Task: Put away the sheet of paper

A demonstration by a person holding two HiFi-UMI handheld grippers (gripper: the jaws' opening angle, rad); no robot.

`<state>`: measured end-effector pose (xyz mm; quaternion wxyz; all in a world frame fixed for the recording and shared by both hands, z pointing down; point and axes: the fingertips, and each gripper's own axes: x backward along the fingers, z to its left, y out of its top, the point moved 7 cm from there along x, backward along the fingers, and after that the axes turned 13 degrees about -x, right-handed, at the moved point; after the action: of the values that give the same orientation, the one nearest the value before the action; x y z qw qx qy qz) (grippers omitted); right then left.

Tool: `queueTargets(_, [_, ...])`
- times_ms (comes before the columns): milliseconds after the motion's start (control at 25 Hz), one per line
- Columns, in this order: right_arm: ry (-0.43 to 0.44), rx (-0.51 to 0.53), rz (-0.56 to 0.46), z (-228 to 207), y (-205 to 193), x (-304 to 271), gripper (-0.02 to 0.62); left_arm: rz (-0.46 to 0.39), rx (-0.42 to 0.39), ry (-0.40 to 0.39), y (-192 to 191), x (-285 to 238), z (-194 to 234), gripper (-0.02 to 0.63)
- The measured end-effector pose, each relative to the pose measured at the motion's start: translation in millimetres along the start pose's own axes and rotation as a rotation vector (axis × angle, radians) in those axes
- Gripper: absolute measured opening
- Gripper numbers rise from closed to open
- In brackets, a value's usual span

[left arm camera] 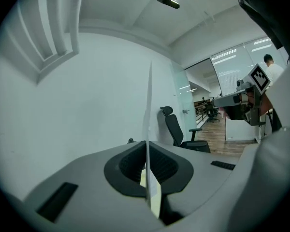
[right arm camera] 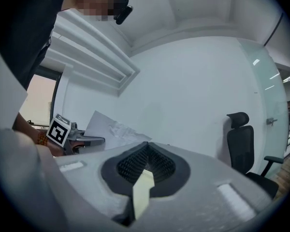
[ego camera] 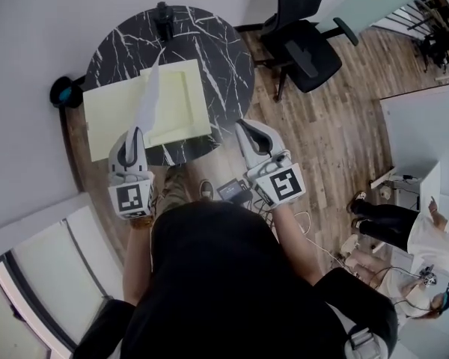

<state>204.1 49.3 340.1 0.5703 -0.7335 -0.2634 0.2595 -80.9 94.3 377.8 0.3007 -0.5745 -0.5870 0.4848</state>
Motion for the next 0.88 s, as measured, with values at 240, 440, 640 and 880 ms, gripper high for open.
queueTargets(240, [-0.024,0.020,0.028,3,6,-38,-0.003,-0.021,-0.069,-0.038,-31,-23,32,0.009])
queueTargets(440, [-0.036,0.035,0.039,13,9,-70,-0.002,0.002,-0.046,-0.077,-69,-38,59,0.009])
queueTargets(640, [-0.073,0.035,0.053,21,8,-99,-0.003,0.001,-0.030,-0.120,-93,-56,81,0.009])
queueTargets(880, [-0.110,0.014,0.047,33,2,-138,-0.003,0.003,-0.046,-0.217,-123,-84,98,0.009])
